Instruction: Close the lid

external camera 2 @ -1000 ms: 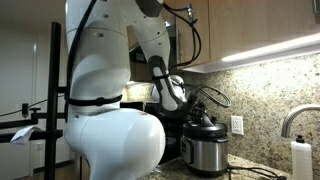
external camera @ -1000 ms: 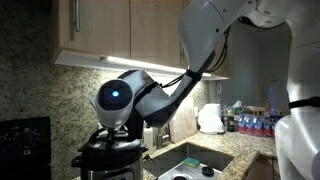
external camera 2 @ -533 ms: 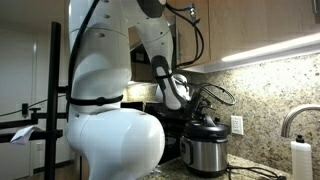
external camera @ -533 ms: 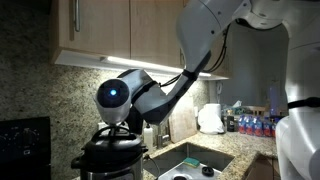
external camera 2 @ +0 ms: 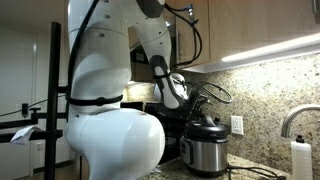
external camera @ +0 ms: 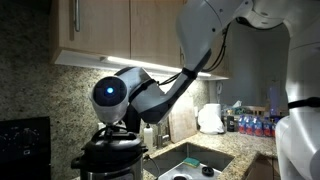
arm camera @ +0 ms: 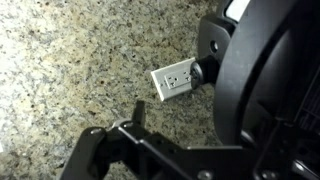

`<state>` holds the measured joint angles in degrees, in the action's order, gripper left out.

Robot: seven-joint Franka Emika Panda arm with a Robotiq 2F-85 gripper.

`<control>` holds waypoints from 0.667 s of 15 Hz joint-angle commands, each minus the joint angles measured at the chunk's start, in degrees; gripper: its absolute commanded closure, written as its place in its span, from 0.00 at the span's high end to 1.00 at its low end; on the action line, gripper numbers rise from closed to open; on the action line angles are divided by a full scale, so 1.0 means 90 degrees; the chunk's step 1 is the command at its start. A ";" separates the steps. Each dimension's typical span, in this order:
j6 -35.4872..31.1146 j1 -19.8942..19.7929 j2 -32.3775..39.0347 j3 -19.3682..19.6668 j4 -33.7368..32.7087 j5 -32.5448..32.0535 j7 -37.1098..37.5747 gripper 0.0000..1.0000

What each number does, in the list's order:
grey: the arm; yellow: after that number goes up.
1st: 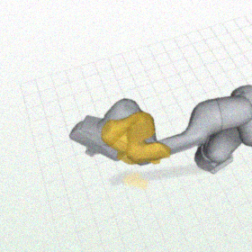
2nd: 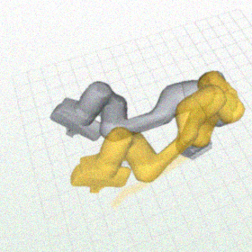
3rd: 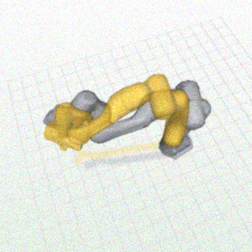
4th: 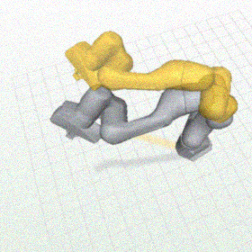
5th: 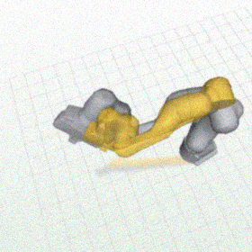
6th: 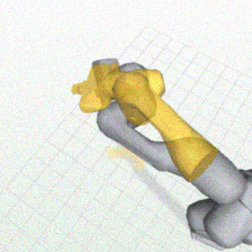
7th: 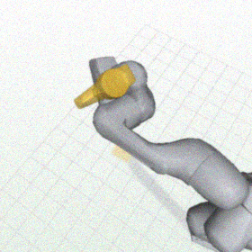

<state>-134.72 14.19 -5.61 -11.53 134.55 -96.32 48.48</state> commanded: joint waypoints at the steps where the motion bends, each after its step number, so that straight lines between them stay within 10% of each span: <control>1: -0.0027 0.0121 -0.0244 -0.0168 0.0255 0.0216 -0.0286 1.00; 10: -0.0215 0.0306 -0.0598 -0.0311 0.0168 0.1239 -0.1078 1.00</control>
<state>-135.51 17.00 -7.46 -14.37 135.54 -89.54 44.08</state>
